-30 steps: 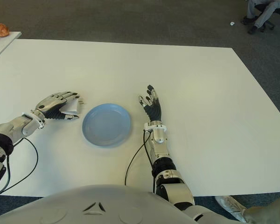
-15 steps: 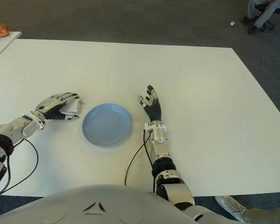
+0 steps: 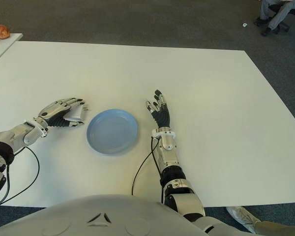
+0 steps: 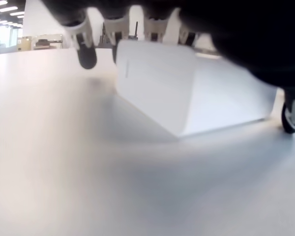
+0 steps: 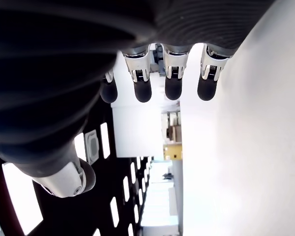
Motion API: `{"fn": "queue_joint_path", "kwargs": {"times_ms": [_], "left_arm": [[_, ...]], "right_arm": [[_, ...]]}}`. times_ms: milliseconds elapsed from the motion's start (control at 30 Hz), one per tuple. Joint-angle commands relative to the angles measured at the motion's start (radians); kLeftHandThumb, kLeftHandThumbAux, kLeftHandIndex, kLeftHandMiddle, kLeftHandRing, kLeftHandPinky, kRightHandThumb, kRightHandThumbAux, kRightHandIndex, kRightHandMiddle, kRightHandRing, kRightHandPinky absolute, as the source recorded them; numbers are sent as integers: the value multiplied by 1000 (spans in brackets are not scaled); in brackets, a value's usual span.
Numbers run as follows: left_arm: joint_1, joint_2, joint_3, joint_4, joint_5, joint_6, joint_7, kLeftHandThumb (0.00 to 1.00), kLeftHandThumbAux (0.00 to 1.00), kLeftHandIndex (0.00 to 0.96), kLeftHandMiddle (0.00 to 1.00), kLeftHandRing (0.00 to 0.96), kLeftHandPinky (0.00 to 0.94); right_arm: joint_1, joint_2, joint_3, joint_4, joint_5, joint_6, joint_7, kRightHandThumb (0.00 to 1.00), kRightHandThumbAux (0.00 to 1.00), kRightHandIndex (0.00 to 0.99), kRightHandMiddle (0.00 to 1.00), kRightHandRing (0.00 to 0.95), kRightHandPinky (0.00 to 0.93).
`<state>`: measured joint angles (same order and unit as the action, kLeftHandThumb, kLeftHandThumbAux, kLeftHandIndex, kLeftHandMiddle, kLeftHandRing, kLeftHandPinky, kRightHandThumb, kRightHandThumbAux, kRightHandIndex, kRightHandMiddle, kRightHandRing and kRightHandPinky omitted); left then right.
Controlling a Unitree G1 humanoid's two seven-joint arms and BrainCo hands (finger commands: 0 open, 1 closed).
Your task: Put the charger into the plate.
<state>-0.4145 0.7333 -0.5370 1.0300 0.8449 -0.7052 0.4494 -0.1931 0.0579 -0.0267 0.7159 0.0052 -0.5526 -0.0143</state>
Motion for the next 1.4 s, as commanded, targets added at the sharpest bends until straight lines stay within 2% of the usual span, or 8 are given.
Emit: {"fn": "queue_joint_path", "kwargs": {"times_ms": [33,400,633,733,833,967,1167,1400], "left_arm": [[33,-13,-54,38,56,14,41,190,370,0,0,4,62],[13,-23,-119,94,70,-2,126,139,362,0,25,60,148],[-1,-26,-150,131,77,-2,162,216,385,0,65,190,380],[-2,-26,-169,141,90,11,201,418,469,150,291,400,499],[-2,-27,-184,153,102,26,235,544,518,275,502,543,569],[-5,-32,-202,164,108,43,274,678,648,393,648,666,666],[-3,-36,-225,169,120,73,344,729,690,435,758,765,766],[-10,-25,-248,164,119,68,390,743,696,441,812,807,818]], "right_arm": [[43,0,-9,30,11,39,9,71,641,17,48,27,39],[45,-6,-13,29,15,37,30,56,611,23,53,29,33],[46,-8,-13,31,14,29,39,44,579,25,50,25,32],[48,-7,-14,30,16,23,44,42,570,31,54,27,35],[49,-6,-15,31,18,17,49,41,564,35,56,29,37],[48,-5,-18,33,22,10,56,40,563,39,59,31,38],[51,-4,-18,28,25,4,64,33,571,42,63,36,47],[57,1,-17,12,26,12,70,17,573,41,62,39,55]]}}
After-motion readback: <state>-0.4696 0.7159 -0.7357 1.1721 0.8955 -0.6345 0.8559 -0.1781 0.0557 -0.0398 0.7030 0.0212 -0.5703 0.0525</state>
